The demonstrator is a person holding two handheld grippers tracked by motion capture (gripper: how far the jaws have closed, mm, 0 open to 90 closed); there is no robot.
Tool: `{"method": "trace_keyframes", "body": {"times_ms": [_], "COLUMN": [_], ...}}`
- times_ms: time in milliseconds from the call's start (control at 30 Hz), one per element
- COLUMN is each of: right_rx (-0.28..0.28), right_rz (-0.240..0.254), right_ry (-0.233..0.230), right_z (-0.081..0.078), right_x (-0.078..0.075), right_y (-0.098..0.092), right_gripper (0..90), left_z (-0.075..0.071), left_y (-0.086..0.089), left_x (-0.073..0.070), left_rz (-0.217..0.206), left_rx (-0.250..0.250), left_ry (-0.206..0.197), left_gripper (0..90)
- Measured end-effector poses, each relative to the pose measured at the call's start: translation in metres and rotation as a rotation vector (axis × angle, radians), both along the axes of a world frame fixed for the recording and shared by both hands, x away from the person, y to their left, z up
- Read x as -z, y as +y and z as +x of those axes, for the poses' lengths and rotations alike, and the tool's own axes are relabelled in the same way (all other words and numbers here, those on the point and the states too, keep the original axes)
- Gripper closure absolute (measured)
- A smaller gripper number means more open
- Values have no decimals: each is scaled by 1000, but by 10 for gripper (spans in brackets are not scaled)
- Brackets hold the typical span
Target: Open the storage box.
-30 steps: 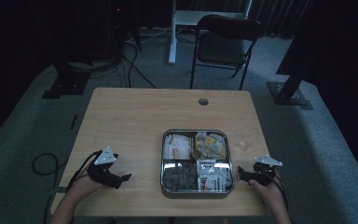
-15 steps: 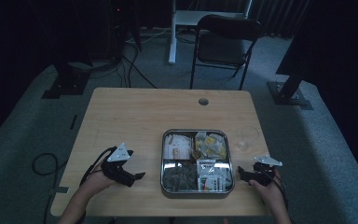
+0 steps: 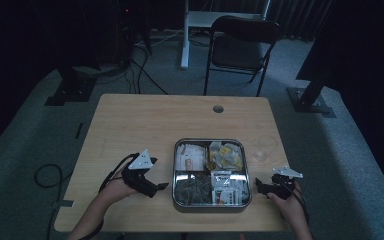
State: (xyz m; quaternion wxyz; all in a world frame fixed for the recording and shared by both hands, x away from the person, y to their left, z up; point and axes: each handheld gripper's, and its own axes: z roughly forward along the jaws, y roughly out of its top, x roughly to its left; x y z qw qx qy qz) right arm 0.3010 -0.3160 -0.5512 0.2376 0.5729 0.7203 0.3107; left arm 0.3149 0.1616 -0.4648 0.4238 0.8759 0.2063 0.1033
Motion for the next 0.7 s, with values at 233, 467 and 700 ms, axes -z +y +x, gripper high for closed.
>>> {"method": "trace_keyframes", "body": {"times_ms": [233, 467, 700], "right_rx": [0, 0, 0], "right_rz": [0, 0, 0], "right_ry": [0, 0, 0], "right_z": [0, 0, 0], "right_x": [0, 0, 0], "right_y": [0, 0, 0], "right_gripper": [102, 102, 102], "left_z": [4, 8, 12], "left_y": [-19, -35, -47], "left_x": [-2, -2, -1], "left_rz": [1, 1, 4], "left_rx": [36, 64, 85], "left_ry": [-1, 4, 12], "left_gripper": [44, 44, 44]}}
